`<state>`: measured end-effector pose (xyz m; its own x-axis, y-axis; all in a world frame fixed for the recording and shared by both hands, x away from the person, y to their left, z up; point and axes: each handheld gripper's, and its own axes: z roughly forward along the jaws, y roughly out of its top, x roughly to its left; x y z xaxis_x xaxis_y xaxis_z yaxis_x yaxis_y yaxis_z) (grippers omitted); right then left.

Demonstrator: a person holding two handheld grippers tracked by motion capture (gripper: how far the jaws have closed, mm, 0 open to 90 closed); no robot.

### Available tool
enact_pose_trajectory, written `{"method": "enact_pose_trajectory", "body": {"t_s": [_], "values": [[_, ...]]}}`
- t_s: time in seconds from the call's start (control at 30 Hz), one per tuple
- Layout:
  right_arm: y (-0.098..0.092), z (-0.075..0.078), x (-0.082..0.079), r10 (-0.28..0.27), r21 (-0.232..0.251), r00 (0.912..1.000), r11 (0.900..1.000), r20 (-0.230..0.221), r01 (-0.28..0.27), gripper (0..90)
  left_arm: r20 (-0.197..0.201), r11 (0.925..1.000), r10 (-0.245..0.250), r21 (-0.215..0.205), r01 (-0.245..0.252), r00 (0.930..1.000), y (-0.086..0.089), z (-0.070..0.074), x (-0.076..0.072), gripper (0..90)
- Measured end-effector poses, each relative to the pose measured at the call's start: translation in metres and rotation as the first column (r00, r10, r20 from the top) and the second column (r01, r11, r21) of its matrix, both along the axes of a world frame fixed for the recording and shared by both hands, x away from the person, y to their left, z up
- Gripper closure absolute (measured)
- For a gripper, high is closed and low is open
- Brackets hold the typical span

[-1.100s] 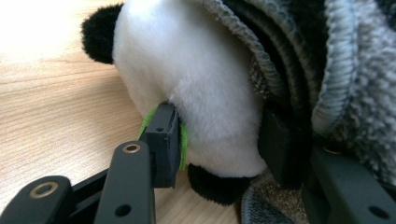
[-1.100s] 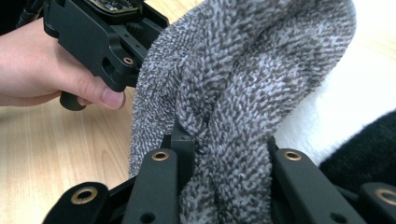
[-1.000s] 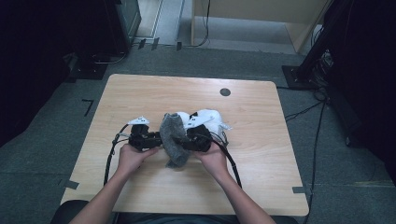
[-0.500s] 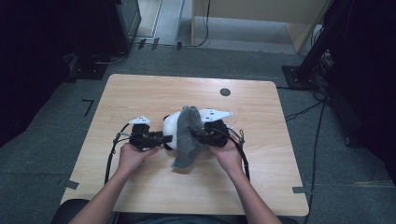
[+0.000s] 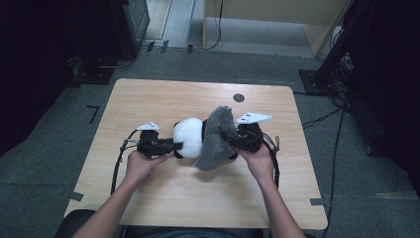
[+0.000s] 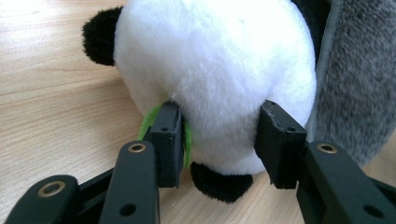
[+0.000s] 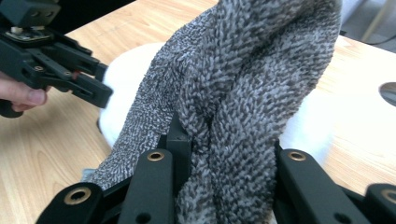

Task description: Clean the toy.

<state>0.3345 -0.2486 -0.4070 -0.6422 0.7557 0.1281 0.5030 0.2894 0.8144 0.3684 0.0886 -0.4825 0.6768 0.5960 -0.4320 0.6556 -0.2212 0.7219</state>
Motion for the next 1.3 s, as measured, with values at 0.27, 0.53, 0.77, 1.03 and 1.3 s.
{"method": "enact_pose_trajectory", "body": {"t_s": [0.27,0.53,0.77,1.03,1.3], "values": [[-0.027,-0.001,0.002,-0.059,0.012,0.9981,0.998,-0.021,0.059,69.5,-0.002,1.0000,0.000,-0.003,0.000,1.0000,0.000,0.001,0.001,55.3],[-0.032,0.017,-0.006,-0.049,0.065,0.9988,0.997,-0.003,0.049,71.1,-0.004,1.0000,0.003,-0.004,-0.003,1.0000,0.000,0.000,0.001,54.9],[0.020,0.033,-0.019,0.114,0.087,0.9926,0.989,0.042,-0.117,71.3,-0.003,1.0000,0.005,-0.005,-0.005,1.0000,0.000,0.000,0.001,54.8],[0.071,0.012,-0.015,0.220,0.062,0.9754,0.973,0.016,-0.220,71.3,-0.004,1.0000,0.005,-0.005,-0.005,1.0000,0.000,0.000,0.001,54.8],[0.096,-0.020,0.001,0.230,0.011,0.9727,0.973,-0.028,-0.230,70.5,-0.004,0.9999,0.009,-0.006,-0.009,1.0000,0.000,0.000,0.000,54.8]]}}
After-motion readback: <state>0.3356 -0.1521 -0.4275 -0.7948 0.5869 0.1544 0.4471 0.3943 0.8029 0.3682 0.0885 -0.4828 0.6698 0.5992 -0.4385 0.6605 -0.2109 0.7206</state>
